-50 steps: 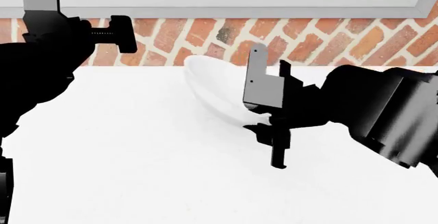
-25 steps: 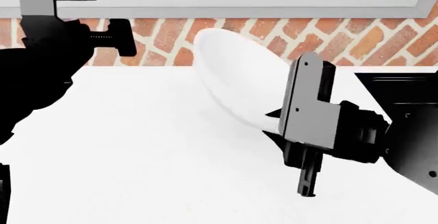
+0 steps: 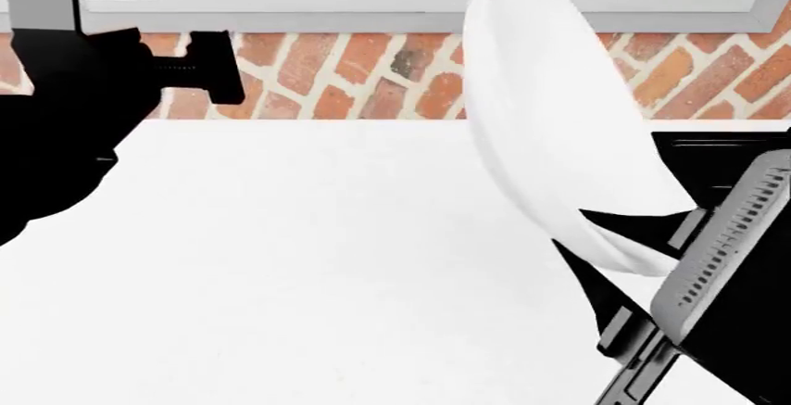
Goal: Place the two vegetables and bowl onto the tray for setting up a vegetable dip station.
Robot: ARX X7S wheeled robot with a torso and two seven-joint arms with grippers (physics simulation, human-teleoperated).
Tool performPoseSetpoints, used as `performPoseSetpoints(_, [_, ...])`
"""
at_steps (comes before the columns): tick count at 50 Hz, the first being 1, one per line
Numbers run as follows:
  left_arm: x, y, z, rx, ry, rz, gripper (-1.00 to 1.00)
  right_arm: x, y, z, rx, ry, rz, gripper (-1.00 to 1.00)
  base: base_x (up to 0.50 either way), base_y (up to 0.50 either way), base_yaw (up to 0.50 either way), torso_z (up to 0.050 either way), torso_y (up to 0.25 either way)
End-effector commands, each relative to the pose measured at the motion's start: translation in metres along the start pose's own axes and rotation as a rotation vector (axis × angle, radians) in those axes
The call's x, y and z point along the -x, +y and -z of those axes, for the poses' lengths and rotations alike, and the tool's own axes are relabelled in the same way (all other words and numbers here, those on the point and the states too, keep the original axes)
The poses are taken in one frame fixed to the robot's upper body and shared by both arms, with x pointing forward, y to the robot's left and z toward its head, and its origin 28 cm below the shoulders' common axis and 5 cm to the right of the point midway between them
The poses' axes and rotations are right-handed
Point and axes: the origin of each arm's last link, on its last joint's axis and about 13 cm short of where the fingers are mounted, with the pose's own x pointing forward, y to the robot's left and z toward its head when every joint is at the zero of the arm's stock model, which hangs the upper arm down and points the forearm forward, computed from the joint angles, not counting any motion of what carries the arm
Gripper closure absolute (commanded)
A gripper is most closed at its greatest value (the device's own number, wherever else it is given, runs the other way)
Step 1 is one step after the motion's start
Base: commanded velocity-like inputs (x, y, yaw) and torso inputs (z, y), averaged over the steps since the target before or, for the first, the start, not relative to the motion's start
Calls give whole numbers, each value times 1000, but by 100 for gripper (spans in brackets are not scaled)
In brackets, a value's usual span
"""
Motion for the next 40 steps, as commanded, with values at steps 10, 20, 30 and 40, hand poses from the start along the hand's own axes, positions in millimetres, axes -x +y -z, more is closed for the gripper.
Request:
performPoseSetpoints(10, [5, -2, -5, 4, -29, 15, -100, 13, 3, -7, -27, -72, 122, 100, -79, -296, 0, 0, 0])
performPoseSetpoints(20, [7, -3, -6, 1, -29, 17, -100, 13, 3, -8, -36, -69, 128, 100, -167, -480, 0, 0, 0])
performPoseSetpoints(30, [6, -4, -6, 0, -28, 18, -100, 13, 2, -7, -31, -63, 119, 100, -170, -479, 0, 0, 0])
performPoseSetpoints(40, [7, -3, -6, -1, -30, 18, -100, 13, 3, -7, -33, -55, 110, 100, -169, -456, 0, 0, 0])
